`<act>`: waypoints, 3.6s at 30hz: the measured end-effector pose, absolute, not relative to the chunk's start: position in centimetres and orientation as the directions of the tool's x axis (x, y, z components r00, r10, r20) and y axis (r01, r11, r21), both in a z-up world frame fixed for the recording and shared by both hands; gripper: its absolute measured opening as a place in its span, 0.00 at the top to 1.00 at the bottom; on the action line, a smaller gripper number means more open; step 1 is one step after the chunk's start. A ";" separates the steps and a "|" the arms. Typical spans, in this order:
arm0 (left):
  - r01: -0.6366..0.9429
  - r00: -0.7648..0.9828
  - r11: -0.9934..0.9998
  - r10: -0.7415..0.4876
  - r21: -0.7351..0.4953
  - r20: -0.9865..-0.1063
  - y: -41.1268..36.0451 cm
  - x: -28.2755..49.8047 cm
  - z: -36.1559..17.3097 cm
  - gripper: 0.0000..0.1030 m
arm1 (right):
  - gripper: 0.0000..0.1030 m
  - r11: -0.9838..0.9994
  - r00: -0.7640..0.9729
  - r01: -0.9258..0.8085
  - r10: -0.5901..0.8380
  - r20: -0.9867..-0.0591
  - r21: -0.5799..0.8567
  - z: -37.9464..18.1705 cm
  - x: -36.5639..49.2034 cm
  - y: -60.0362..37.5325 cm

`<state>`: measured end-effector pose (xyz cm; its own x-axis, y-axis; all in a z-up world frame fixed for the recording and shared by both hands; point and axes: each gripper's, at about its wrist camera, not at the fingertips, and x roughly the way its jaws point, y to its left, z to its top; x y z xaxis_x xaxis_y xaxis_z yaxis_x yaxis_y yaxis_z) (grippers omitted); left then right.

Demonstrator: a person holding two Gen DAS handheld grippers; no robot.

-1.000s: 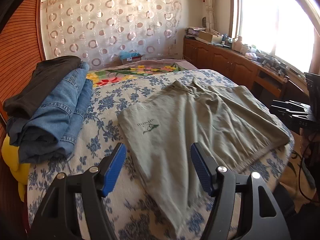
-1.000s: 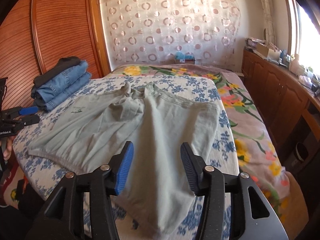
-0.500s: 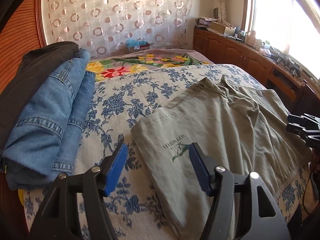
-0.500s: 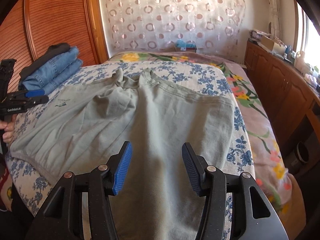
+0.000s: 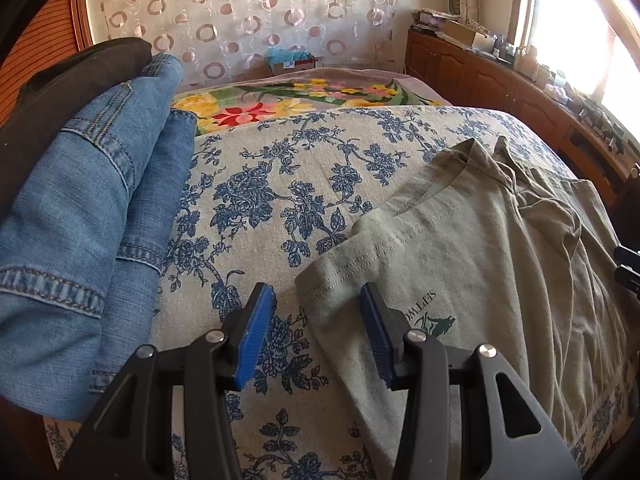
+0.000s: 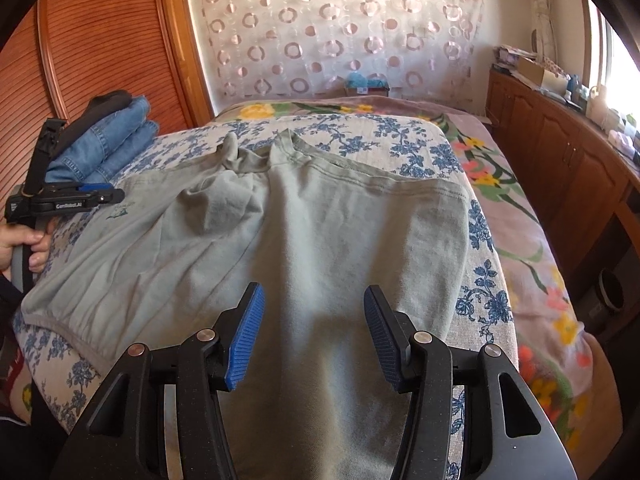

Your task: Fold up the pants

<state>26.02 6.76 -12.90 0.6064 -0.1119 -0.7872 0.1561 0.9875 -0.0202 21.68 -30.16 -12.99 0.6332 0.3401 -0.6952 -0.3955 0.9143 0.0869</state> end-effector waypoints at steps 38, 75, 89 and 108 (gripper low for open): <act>0.133 0.724 0.991 -0.089 0.011 -0.684 8.6 22.7 -8.9 0.83 | 0.49 0.931 0.631 -0.362 0.287 -0.721 0.053 -13.8 21.9 -29.9; 0.307 0.687 0.951 -0.251 -0.040 -0.682 2.2 14.4 -10.5 0.32 | 0.49 0.939 0.650 -0.341 0.271 -0.710 0.045 -13.7 21.6 -30.3; 0.283 0.671 0.959 -0.222 -0.033 -0.708 2.4 13.4 -12.6 0.32 | 0.49 0.964 0.700 -0.264 0.223 -0.679 0.044 -11.4 14.9 -34.1; 0.239 0.692 0.970 -0.209 -0.055 -0.691 3.6 11.3 -11.9 0.32 | 0.57 0.961 0.617 -0.240 0.261 -0.742 0.138 -12.5 11.5 -35.1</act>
<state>11.34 3.60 -11.92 0.6918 -0.2093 -0.6910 0.2388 0.9695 -0.0546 11.54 -35.06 -12.55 0.6171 0.2609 -0.7424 -0.2399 0.9609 0.1384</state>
